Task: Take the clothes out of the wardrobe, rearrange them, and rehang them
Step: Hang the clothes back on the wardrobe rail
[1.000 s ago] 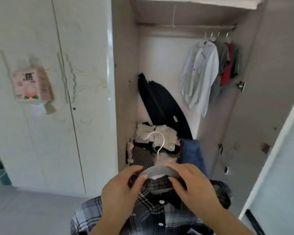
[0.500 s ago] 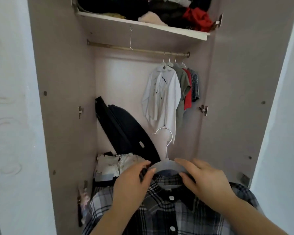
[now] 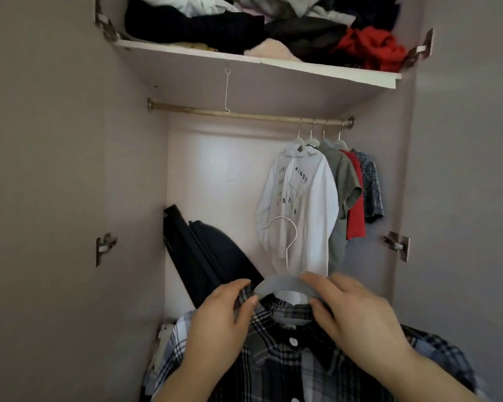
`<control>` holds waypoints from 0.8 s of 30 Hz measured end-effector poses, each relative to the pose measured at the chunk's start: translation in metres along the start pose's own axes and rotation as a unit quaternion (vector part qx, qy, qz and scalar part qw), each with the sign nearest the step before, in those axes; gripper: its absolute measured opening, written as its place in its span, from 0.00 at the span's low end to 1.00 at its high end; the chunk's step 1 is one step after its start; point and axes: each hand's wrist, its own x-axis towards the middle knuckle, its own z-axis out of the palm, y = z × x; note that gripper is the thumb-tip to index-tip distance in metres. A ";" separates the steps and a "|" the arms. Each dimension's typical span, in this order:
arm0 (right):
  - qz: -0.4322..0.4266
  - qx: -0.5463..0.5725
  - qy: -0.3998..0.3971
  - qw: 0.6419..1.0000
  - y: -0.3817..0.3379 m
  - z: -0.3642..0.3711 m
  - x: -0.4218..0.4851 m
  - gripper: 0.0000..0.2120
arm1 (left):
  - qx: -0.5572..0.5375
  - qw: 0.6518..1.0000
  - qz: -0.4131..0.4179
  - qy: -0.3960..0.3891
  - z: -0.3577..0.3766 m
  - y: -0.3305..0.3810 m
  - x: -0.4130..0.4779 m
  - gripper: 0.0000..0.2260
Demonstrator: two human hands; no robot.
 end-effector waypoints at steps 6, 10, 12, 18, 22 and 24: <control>-0.008 0.012 0.008 1.000 0.040 0.069 0.071 0.21 | 0.017 0.999 0.020 0.018 0.031 -0.032 0.088 0.19; -0.014 -0.014 0.022 1.000 0.065 0.112 0.114 0.22 | 0.028 0.998 0.051 0.022 0.050 -0.063 0.147 0.20; 0.001 -0.027 0.025 0.999 0.077 0.131 0.135 0.21 | 0.014 0.997 0.073 0.024 0.058 -0.078 0.174 0.20; 0.071 -0.068 -0.038 0.994 0.105 0.164 0.214 0.15 | -0.013 0.992 0.120 0.040 0.069 -0.112 0.265 0.19; 0.105 -0.069 -0.066 0.990 0.125 0.182 0.266 0.14 | -0.017 0.989 0.138 0.047 0.073 -0.117 0.318 0.20; 0.115 -0.068 -0.062 0.989 0.137 0.192 0.293 0.14 | -0.017 0.988 0.147 0.047 0.074 -0.117 0.340 0.20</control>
